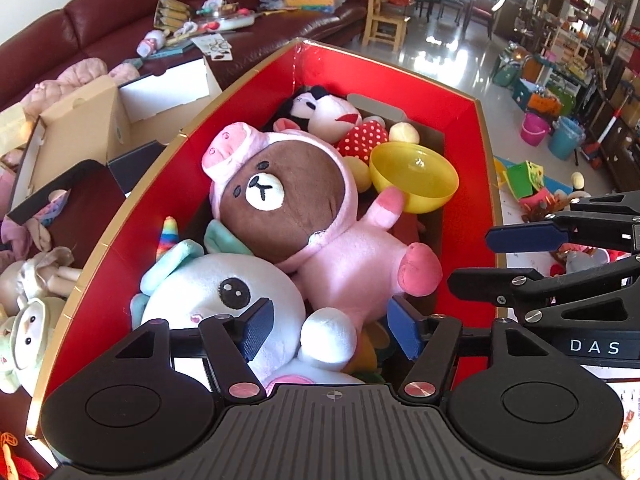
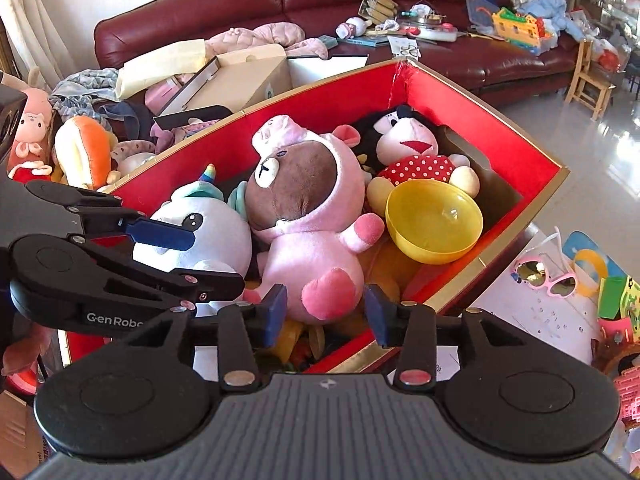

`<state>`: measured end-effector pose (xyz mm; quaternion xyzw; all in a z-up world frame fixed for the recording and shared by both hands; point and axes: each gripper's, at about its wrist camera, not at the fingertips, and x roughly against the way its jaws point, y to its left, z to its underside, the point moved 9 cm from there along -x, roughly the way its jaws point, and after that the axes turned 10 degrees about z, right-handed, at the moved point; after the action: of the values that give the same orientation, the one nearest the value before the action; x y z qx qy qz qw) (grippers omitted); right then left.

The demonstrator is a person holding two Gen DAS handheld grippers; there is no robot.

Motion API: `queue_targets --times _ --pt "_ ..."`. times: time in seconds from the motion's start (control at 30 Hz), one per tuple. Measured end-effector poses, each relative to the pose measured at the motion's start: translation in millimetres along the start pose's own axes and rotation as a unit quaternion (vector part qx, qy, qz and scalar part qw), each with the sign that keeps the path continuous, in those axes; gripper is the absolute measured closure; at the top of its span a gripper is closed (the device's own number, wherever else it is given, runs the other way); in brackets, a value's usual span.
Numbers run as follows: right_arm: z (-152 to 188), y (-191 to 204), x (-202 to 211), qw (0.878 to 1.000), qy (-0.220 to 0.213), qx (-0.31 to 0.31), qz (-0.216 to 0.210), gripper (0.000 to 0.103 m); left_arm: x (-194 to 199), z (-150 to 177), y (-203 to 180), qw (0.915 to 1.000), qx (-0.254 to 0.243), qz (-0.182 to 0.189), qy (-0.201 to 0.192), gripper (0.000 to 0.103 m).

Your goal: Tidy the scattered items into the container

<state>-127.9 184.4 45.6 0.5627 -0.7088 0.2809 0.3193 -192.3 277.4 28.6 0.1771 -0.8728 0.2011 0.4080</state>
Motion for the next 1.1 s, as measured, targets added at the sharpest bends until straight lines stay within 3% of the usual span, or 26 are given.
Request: queue_targets --times 0.2,0.43,0.67,0.97,1.1 --pt "3.2 0.0 -3.2 1.0 0.009 0.007 -0.004 0.045 -6.9 2.6 0.1 0.9997 -0.021 -0.01 0.008 0.023" --pt "5.7 -4.4 -7.8 0.999 0.023 0.025 0.001 0.025 -12.0 5.9 -1.5 0.9984 -0.052 -0.014 0.02 0.02" --pt "8.0 -7.5 -13.5 0.998 0.035 0.048 0.007 0.016 -17.2 7.4 -4.1 0.9963 -0.081 -0.018 0.024 0.015" --pt "9.5 -4.0 -19.1 0.995 0.042 0.093 0.016 0.014 -22.9 9.9 -9.5 0.9895 -0.133 -0.042 0.037 0.013" --pt "7.8 0.0 -21.8 0.987 0.047 0.153 0.035 0.012 -16.7 6.8 -9.0 0.9859 -0.148 -0.066 0.042 0.016"
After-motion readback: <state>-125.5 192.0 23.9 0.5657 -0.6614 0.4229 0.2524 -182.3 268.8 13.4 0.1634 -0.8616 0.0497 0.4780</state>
